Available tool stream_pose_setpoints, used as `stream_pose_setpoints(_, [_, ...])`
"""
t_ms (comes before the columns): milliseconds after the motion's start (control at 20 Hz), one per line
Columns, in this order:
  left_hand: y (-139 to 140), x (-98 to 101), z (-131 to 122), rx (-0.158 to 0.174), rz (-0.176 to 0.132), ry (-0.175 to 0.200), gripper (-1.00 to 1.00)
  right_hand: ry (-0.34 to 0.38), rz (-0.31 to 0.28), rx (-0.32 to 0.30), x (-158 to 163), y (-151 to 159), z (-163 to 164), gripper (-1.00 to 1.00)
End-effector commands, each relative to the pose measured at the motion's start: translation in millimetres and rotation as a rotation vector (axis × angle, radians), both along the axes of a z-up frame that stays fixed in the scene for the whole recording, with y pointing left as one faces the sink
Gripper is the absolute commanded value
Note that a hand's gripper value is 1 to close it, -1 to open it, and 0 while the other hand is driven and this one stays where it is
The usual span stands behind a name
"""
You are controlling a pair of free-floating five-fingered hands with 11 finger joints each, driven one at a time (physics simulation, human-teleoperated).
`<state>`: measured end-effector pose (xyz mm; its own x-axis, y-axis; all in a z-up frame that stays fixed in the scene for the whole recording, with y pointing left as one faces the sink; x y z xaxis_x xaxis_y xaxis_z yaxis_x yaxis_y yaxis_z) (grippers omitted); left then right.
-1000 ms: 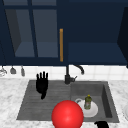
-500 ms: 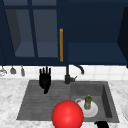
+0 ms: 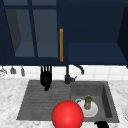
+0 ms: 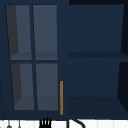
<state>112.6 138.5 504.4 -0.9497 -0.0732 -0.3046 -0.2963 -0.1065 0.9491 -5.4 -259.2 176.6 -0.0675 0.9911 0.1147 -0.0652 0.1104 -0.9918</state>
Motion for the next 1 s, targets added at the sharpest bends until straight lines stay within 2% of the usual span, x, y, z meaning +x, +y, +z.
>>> stream_pose_setpoints(0, [-3, 7.9, 0, 0.125, 0.000, 0.037, -1.00, 0.000, 0.000, 0.000, 0, 0, 0, 0.00])
stream_pose_setpoints(100, [-3, 13.3, 0, 0.129, 0.000, 0.027, -1.00, 0.000, 0.000, 0.000, 0, 0, 0, 0.00])
stream_pose_setpoints(200, [-2, 21.1, -3, 0.133, -0.001, 0.001, -1.00, 0.000, 0.000, 0.000, 0, 0, 0, 0.00])
stream_pose_setpoints(500, [-2, 37.6, -7, 0.145, -0.024, -0.017, -1.00, 0.000, 0.000, 0.000, 0, 0, 0, 0.00])
stream_pose_setpoints(600, [-2, 32.5, -5, 0.149, -0.034, 0.001, -1.00, 0.000, 0.000, 0.000, 0, 0, 0, 0.00])
stream_pose_setpoints(650, [-13, 32.0, -2, 0.151, -0.001, -0.002, -1.00, 0.000, 0.000, 0.000, 0, 0, 0, 0.00])
stream_pose_setpoints(700, [-13, 33.8, 4, 0.119, -0.028, -0.038, -1.00, 0.000, 0.000, 0.000, 0, 0, 0, 0.00])
stream_pose_setpoints(750, [-3, 33.9, -4, 0.028, -0.001, -0.001, -1.00, 0.000, 0.000, 0.000, 0, 0, 0, 0.00])
stream_pose_setpoints(850, [-10, 33.9, -3, 0.048, -0.001, -0.002, -1.00, 0.000, 0.000, 0.000, 0, 0, 0, 0.00])
stream_pose_setpoints(950, [-7, 32.8, -3, 0.021, -0.003, -0.002, -1.00, 0.000, 0.000, 0.000, 0, 0, 0, 0.00])
